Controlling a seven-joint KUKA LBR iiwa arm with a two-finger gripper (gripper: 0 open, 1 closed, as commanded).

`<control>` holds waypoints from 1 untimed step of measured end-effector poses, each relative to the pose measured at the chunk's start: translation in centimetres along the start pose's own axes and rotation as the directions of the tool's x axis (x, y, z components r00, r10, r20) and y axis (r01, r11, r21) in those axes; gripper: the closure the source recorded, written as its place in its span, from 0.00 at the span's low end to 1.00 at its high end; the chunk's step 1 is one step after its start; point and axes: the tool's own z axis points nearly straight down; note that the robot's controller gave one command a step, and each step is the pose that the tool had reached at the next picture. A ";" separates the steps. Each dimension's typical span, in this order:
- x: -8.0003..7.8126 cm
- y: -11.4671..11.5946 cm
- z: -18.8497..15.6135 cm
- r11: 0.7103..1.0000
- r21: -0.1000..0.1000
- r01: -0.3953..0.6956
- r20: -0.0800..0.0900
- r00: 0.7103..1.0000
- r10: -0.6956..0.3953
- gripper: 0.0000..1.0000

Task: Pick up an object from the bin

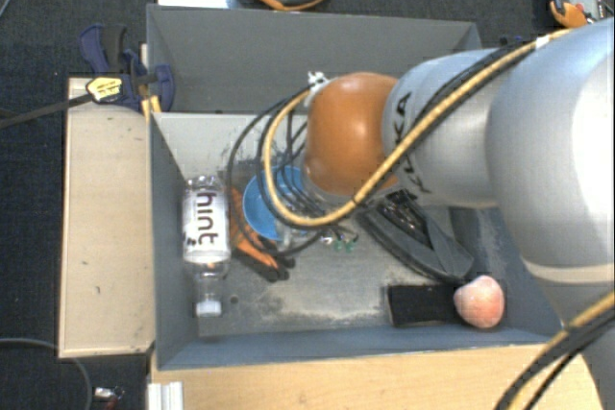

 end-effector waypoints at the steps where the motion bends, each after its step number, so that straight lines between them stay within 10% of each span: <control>1: 0.6 -0.1 1.5 1.000 0.002 0.000 -0.006 1.000 0.001 1.00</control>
Offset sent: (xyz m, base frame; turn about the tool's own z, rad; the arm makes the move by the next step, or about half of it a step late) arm -0.0014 0.0056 0.0469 -0.0330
